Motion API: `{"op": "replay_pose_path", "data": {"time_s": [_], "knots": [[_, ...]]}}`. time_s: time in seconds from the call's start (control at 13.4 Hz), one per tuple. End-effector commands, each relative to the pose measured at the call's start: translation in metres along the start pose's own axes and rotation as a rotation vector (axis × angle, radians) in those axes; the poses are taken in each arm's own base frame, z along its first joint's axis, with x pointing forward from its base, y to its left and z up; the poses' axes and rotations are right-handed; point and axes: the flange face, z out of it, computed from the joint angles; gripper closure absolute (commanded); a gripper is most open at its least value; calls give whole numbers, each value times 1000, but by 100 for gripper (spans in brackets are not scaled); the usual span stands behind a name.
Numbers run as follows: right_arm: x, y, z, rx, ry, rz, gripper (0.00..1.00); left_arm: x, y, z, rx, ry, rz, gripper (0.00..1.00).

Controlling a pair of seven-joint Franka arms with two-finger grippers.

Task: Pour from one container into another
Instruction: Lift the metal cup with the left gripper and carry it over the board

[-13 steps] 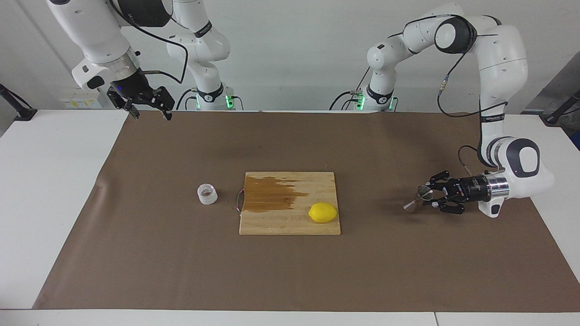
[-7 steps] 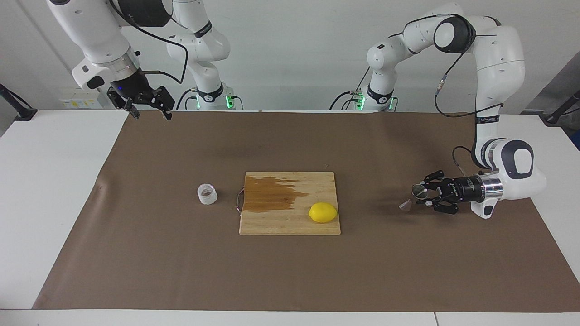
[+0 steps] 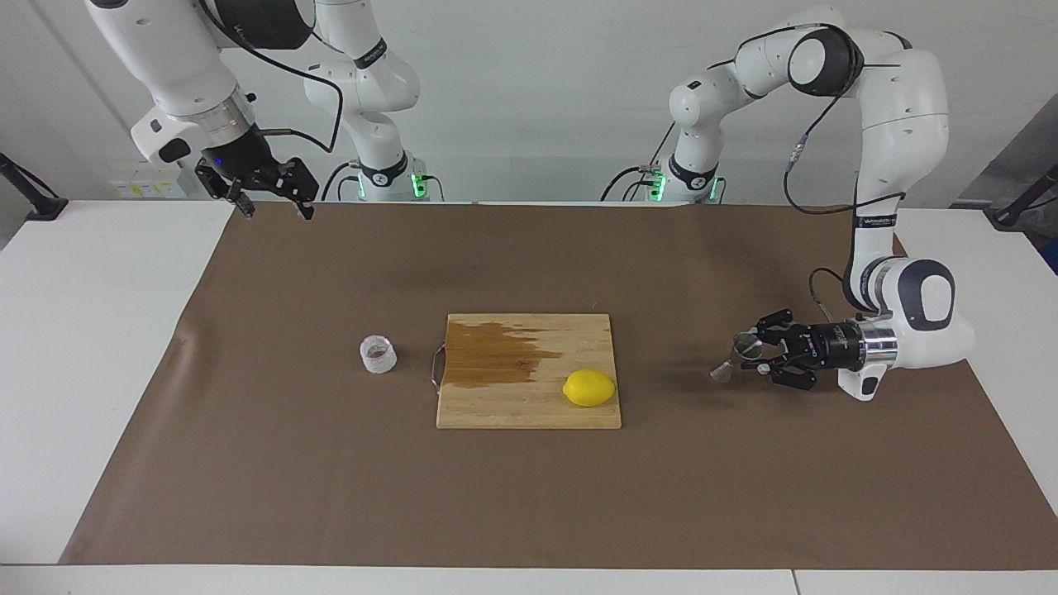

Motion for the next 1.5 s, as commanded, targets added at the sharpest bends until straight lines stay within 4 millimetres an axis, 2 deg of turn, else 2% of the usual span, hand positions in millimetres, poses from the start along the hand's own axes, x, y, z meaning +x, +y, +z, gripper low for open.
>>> {"op": "replay_pose_path", "data": {"time_s": [0.0, 0.22, 0.45, 0.75, 0.97, 1.2, 1.42], "knots": [[-4, 1, 0, -10, -6, 9, 0, -6, 4, 28, 6, -38, -4, 77], [-4, 1, 0, -9, -6, 9, 0, -13, 3, 55, 9, -76, -7, 77], [-4, 1, 0, -9, -6, 9, 0, -19, 1, 74, 13, -91, 5, 77], [-4, 1, 0, -9, -5, 9, 0, -41, -6, 125, 6, -127, 28, 77], [-4, 1, 0, -9, -6, 9, 0, -49, -13, 155, -13, -88, 54, 77], [-4, 1, 0, -10, -6, 9, 0, -56, -25, 190, -26, -102, 46, 76], [-4, 1, 0, -9, -6, 9, 0, -62, -47, 230, -72, -94, 43, 75]]}}
